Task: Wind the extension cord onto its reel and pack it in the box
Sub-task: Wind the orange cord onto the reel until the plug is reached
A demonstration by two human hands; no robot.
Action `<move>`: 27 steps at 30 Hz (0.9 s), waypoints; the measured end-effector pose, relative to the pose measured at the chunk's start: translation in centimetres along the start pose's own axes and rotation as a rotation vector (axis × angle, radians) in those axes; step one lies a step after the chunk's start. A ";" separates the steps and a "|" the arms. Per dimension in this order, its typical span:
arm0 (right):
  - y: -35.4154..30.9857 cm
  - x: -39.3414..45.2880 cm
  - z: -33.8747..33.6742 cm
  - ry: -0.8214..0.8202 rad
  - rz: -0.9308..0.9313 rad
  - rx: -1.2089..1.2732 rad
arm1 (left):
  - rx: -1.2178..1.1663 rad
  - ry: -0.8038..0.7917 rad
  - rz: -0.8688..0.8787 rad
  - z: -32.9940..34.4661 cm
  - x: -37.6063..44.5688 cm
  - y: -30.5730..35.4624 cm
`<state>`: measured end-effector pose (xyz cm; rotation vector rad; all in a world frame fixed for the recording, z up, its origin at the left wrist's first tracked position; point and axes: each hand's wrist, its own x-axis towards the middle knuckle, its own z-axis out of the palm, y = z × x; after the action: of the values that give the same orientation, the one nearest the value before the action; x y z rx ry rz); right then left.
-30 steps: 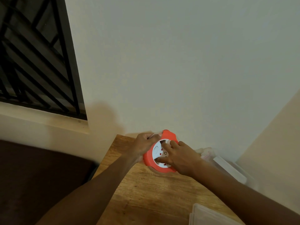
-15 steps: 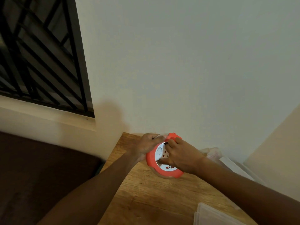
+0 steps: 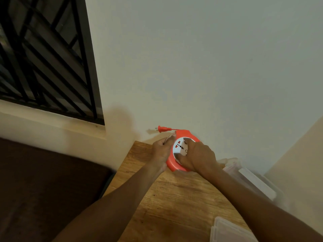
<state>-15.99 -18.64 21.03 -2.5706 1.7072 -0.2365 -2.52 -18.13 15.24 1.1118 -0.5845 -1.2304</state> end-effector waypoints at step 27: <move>1.8 -1.4 -2.9 -0.101 -0.934 -0.672 | 0.360 -0.276 0.037 -3.9 -0.5 1.8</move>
<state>-18.58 -17.95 23.50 -3.5837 0.4475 0.5301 1.41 -16.43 15.39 1.2280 -1.0637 -1.2867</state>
